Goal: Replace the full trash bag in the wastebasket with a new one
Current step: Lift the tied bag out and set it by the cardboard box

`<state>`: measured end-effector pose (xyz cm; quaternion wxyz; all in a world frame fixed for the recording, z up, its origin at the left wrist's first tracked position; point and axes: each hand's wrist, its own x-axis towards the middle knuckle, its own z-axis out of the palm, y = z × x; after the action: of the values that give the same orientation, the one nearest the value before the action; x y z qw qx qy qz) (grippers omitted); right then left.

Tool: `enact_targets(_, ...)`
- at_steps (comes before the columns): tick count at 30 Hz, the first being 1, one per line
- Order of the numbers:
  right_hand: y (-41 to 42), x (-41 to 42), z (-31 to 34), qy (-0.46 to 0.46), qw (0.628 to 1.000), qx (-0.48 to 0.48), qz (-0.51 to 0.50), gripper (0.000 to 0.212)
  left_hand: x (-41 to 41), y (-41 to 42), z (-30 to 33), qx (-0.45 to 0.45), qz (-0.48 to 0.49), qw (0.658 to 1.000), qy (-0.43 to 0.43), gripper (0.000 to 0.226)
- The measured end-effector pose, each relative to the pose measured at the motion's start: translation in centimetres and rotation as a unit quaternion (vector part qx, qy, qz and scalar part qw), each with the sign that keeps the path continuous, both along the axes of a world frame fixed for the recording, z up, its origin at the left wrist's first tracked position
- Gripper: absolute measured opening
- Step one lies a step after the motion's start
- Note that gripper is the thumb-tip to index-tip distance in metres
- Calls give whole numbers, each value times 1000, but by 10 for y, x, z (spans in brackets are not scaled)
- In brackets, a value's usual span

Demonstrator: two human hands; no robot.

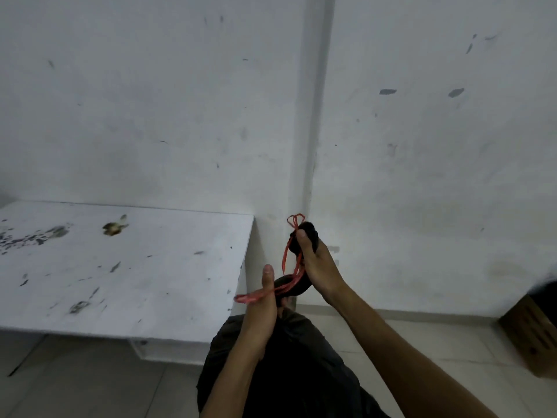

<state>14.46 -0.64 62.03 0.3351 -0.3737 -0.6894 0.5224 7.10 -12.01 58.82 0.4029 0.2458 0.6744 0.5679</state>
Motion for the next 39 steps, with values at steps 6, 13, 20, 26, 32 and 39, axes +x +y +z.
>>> enact_targets(6,-122,-27,-30,31,998,-57,-21,52,-38,-105,-7,-8,-11,1000,25,59)
enact_targets(13,-260,-90,-45,20,998,-62,1,50,-99,-235,-22,3,7,998,62,68)
enact_targets(20,-337,-171,-67,-8,995,-83,47,44,-177,-319,-40,-25,39,998,48,62)
enact_targets(26,-384,-269,-84,-8,991,-107,74,46,-271,-375,-56,-45,34,996,71,68)
enact_targets(32,-409,-371,-100,-10,989,-126,74,55,-374,-405,-61,-48,15,996,74,74)
enact_targets(39,-434,-489,-88,-16,989,-135,65,51,-497,-424,-55,-51,12,996,75,84)
